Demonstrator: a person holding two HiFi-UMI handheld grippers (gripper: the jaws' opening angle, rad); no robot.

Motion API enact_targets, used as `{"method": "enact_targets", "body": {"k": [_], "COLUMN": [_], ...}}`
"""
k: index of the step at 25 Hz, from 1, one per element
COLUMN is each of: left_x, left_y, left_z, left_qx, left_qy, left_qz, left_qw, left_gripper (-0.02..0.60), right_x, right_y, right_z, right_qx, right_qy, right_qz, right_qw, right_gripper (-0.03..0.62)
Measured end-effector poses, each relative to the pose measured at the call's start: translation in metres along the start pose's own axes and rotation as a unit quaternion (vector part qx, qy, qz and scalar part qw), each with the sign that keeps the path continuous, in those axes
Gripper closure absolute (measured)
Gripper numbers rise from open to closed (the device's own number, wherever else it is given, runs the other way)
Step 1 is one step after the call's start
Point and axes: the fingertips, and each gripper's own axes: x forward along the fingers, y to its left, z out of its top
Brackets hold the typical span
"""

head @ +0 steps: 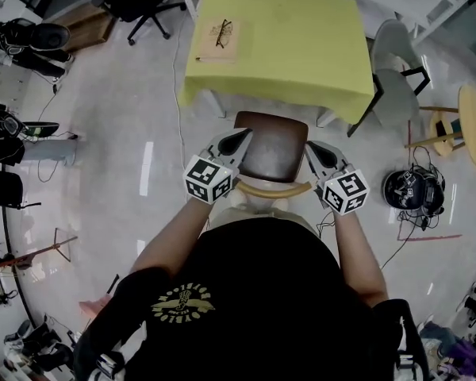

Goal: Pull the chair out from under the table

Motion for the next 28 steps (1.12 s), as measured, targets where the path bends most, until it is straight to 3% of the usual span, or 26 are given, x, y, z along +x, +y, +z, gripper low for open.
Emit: {"method": "enact_targets", "body": {"k": [13,22,28], "left_x": [-0.004,-0.016,-0.021], "left_y": [-0.026,-0.032,-0.033], "left_z": [0.108,0.149,0.161], "left_qx": [0.07,0.105,0.092], "left_qy": [-0.071,-0.094,-0.112], "left_qz": [-0.005,0.024,0.039], "left_qw": [0.995,0.9897,0.9888], "left_gripper": [0.572,0.572,0.572], "right_x": [-0.038,-0.06,-0.069], "right_y": [0.0,-0.005,-0.008], "right_z": [0.105,0.152,0.162], "right_qx": [-0.058,-0.091,-0.109], "right_qy": [-0.081,-0.117,-0.125], "right_qz": [-0.028,-0.037,-0.037], "right_qw": [0.995,0.988,0.985], "right_gripper": [0.583,0.583,0.583]}}
